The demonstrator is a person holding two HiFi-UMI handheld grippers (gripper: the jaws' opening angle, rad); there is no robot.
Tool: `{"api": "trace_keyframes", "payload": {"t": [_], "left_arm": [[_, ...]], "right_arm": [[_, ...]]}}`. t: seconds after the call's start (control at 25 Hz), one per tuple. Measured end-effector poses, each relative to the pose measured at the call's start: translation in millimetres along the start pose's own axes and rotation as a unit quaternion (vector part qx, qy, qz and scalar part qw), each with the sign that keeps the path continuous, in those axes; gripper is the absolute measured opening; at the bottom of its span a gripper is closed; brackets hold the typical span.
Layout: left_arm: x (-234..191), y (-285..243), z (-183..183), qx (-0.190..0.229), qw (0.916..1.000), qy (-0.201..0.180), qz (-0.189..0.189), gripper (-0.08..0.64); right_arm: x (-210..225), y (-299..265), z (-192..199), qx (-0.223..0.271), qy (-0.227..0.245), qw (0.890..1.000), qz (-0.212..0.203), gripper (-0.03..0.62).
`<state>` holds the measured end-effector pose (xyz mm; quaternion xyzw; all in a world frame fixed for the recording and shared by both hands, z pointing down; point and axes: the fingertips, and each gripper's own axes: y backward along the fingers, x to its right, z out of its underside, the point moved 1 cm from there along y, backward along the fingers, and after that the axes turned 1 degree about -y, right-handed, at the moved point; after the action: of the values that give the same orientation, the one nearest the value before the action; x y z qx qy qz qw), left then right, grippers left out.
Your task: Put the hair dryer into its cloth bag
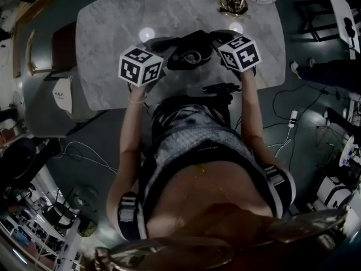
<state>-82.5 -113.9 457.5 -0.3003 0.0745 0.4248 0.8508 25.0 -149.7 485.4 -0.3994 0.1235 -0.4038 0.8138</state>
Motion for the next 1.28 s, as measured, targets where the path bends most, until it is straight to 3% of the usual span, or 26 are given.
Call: {"api": "trace_keyframes", "payload": {"t": [0.12, 0.2, 0.24, 0.36, 0.6, 0.64, 0.72, 0.76, 0.88, 1.08, 1.2, 1.28], "left_arm": [[-5.5, -0.2, -0.5, 0.009, 0.9996, 0.024, -0.013, 0.014], [-7.0, 0.7, 0.1, 0.014, 0.9991, 0.037, -0.016, 0.014], [-5.9, 1.1, 0.7, 0.017, 0.9988, 0.045, -0.013, 0.014], [-2.4, 1.8, 0.7, 0.032, 0.9963, 0.080, 0.001, 0.014], [-3.7, 2.1, 0.0, 0.061, 0.9893, 0.132, 0.016, 0.014], [-2.5, 2.1, 0.3, 0.064, 0.9887, 0.135, 0.016, 0.014], [-1.1, 4.1, 1.3, 0.067, 0.9879, 0.139, 0.014, 0.014], [-1.9, 6.2, 1.8, 0.069, 0.9875, 0.141, 0.013, 0.014], [-8.4, 13.5, 3.5, 0.071, 0.9875, 0.140, 0.002, 0.014], [-13.1, 18.4, 9.7, 0.044, 0.9946, 0.090, -0.024, 0.014], [-8.1, 13.5, 14.3, 0.012, 0.9978, -0.014, -0.063, 0.015], [-3.9, 12.2, 16.2, -0.006, 0.9908, -0.095, -0.097, 0.015]], "right_arm": [[-8.3, -8.3, 22.4, -0.019, -0.017, 1.000, -0.004, 0.093], [-13.6, -7.6, 36.6, -0.030, -0.036, 0.999, -0.018, 0.200], [-17.8, -6.5, 43.2, -0.035, -0.049, 0.998, -0.033, 0.222], [-34.0, -4.6, 59.2, -0.047, -0.091, 0.991, -0.085, 0.222], [-49.9, -11.9, 90.4, -0.079, -0.143, 0.980, -0.111, 0.222], [-51.9, -11.5, 92.1, -0.066, -0.162, 0.977, -0.124, 0.219], [-53.8, -7.6, 89.3, -0.014, -0.214, 0.965, -0.155, 0.151], [-53.6, -4.7, 85.3, 0.015, -0.241, 0.956, -0.169, 0.115], [-52.4, 5.9, 71.2, 0.086, -0.298, 0.927, -0.211, 0.100], [-42.9, 34.2, 41.4, 0.183, -0.335, 0.880, -0.283, 0.095], [-41.6, 42.3, 22.6, 0.209, -0.335, 0.869, -0.299, 0.089], [-36.6, 41.8, 16.6, 0.222, -0.346, 0.863, -0.294, 0.086]]}}
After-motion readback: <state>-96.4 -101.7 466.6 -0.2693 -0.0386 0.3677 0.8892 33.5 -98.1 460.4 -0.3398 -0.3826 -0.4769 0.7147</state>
